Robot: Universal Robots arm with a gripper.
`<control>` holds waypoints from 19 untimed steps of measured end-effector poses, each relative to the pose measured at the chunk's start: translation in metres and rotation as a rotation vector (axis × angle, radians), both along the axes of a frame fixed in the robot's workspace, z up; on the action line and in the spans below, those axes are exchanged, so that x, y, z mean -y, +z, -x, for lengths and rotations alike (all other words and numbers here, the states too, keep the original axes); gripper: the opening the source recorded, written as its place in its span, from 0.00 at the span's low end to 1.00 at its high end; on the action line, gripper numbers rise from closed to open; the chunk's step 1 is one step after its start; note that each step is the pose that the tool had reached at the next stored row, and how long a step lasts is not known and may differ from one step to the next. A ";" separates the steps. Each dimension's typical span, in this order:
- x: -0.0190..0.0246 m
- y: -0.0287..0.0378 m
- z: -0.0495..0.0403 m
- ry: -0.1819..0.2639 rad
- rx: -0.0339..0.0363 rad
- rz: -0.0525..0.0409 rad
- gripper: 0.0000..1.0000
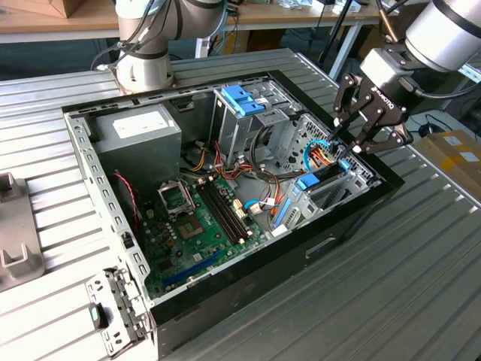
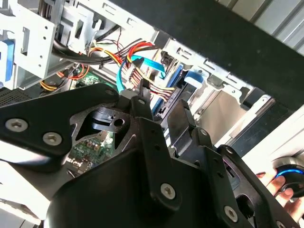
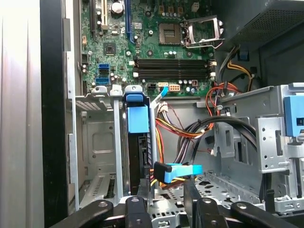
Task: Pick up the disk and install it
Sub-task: 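Insert the second disk wire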
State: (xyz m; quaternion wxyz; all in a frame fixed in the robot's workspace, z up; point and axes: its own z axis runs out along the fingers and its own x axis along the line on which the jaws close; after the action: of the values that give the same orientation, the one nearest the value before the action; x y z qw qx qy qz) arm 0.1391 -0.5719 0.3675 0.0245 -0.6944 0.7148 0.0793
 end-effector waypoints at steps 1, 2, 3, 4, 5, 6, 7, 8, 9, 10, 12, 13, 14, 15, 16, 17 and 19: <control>0.0000 -0.0001 0.0022 0.000 0.0003 -0.0001 0.42; 0.0000 0.0000 0.0035 0.000 0.0005 0.0000 0.42; 0.0000 0.0000 0.0046 0.000 0.0006 0.0000 0.42; 0.0000 -0.0001 0.0071 0.000 0.0008 -0.0001 0.42; 0.0000 0.0000 0.0086 0.000 0.0010 -0.0001 0.42; 0.0000 0.0000 0.0096 0.000 0.0010 -0.0001 0.42; 0.0000 -0.0001 0.0113 0.000 0.0011 -0.0001 0.42; 0.0001 0.0000 0.0117 0.000 0.0011 0.0000 0.42; 0.0000 0.0000 0.0117 0.000 0.0011 0.0001 0.42; 0.0000 0.0000 0.0118 0.000 0.0011 0.0000 0.42; 0.0000 0.0000 0.0119 0.000 0.0011 0.0000 0.42; 0.0000 0.0000 0.0119 0.000 0.0011 0.0000 0.42; 0.0000 0.0000 0.0119 0.000 0.0011 0.0000 0.42; 0.0000 0.0000 0.0120 0.000 0.0011 0.0000 0.42; 0.0000 0.0000 0.0120 0.000 0.0011 0.0000 0.41; 0.0000 0.0000 0.0121 0.000 0.0011 0.0000 0.34; 0.0000 0.0000 0.0121 0.000 0.0011 -0.0001 0.22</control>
State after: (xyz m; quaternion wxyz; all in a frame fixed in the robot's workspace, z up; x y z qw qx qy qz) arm 0.1269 -0.5719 0.3674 0.0249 -0.6944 0.7148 0.0789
